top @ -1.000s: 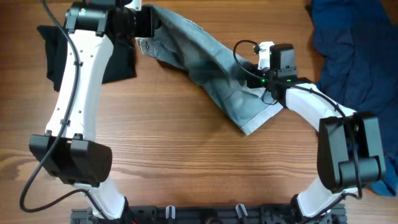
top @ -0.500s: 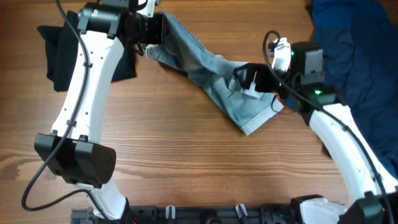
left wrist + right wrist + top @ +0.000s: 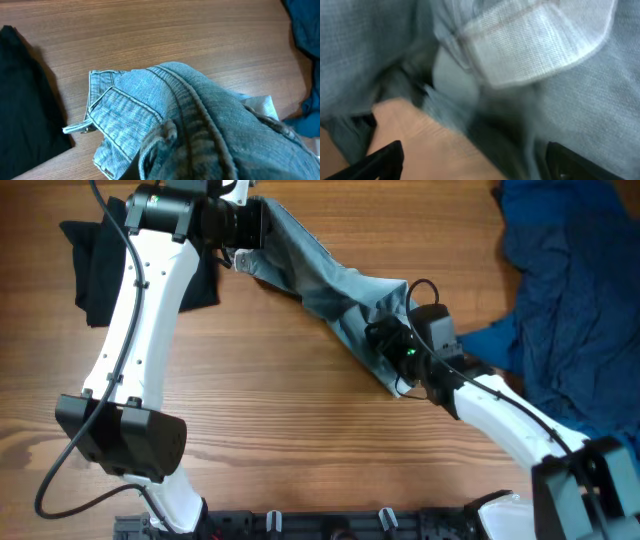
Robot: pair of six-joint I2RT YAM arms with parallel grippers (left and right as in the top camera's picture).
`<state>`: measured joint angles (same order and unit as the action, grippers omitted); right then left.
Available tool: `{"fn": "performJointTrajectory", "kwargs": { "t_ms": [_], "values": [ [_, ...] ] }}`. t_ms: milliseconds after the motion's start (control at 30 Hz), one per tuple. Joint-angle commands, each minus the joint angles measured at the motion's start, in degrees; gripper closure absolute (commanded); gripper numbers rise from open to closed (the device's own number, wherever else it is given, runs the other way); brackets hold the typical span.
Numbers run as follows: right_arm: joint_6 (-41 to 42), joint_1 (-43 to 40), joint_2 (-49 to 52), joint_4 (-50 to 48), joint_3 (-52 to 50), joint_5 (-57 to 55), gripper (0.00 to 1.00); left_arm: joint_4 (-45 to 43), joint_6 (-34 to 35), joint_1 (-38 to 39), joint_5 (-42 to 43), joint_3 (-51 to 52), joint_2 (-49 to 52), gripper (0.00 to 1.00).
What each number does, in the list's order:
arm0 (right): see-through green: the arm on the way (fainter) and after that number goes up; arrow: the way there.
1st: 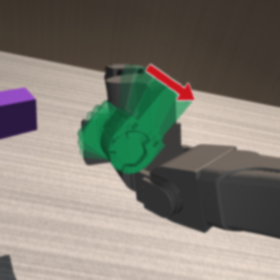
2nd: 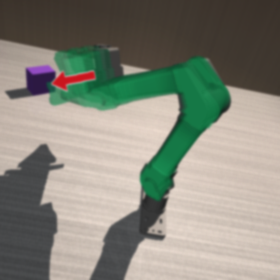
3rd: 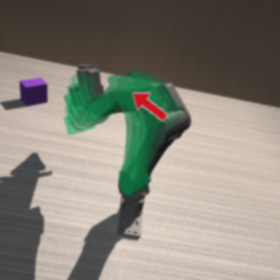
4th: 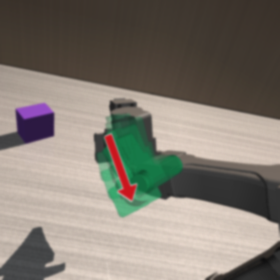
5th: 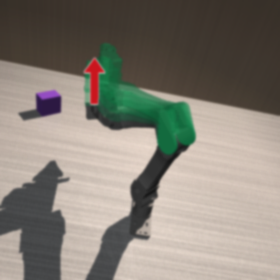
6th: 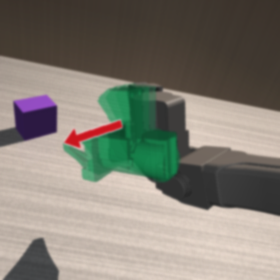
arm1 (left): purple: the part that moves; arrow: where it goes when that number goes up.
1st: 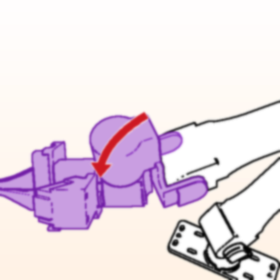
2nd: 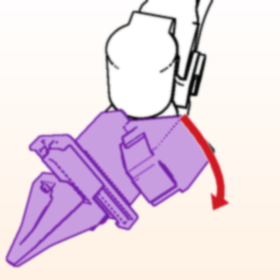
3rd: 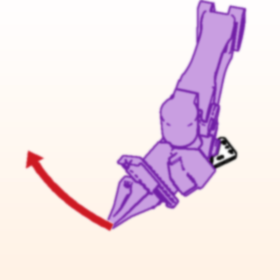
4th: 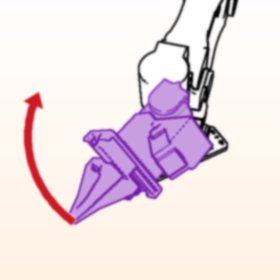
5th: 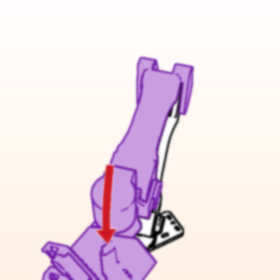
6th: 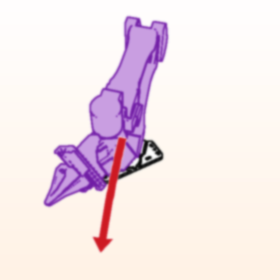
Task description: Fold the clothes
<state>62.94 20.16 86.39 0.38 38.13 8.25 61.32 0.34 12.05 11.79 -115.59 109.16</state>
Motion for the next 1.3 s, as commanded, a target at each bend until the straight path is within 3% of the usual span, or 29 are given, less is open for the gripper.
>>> {"fn": "performJointTrajectory", "kwargs": {
  "t_ms": [0, 133, 333, 500, 633, 667, 733, 833, 933, 1067, 1267],
  "values": [
    [3.69, 0.24, 5.05, -6.64, -1.33, -3.39, 0.13, -0.39, 0.63, 0.07, 0.72, -0.57, -0.13, 0.96],
    [3.02, 0.24, 11.87, -17.84, -1.33, -7.02, 0.27, -0.22, 0.61, 0.07, 0.7, -0.57, -0.13, 0.96],
    [-3.58, 0.24, 13.66, -24.0, -1.33, -15.56, 0.53, -0.35, 0.59, 0.07, 0.46, -0.57, -0.13, 0.96],
    [-8.98, 0.22, 13.66, -30.1, -1.31, -19.26, 0.55, -0.55, 0.61, 0.07, 0.5, -0.57, -0.11, 0.96],
    [-8.96, 0.22, 13.66, -31.52, -1.29, -19.21, 0.82, -0.39, 0.61, 0.07, 0.5, -0.57, -0.11, 0.96],
    [-8.92, 0.22, 13.66, -31.45, -1.29, -19.19, 0.96, -0.39, 0.59, 0.07, 0.5, -0.57, -0.11, 0.96],
    [-9.35, 0.22, 13.64, -31.39, -1.29, -18.71, 0.96, -0.37, 0.59, 0.07, 0.48, -0.57, -0.11, 0.96],
    [-20.79, -1.14, 10.16, -31.47, -0.33, -6.21, 0.96, -0.68, 0.61, 0.02, -0.68, -0.57, -0.13, 0.96],
    [-24.7, -6.12, 1.99, -19.91, 4.68, 3.63, 0.96, -1.11, 0.66, -0.74, -3.37, -0.59, -1.22, 0.96],
    [-35.3, -16.59, -8.92, 9.03, 20.85, 16.02, 0.96, -2.16, 3.41, -3.15, -5.92, -0.59, -7.63, 0.96],
    [-48.98, -21.99, -11.61, 42.86, 47.93, 19.26, 0.96, -2.78, 5.35, -3.63, -8.68, -0.59, -20.68, 0.96]
  ]
}}
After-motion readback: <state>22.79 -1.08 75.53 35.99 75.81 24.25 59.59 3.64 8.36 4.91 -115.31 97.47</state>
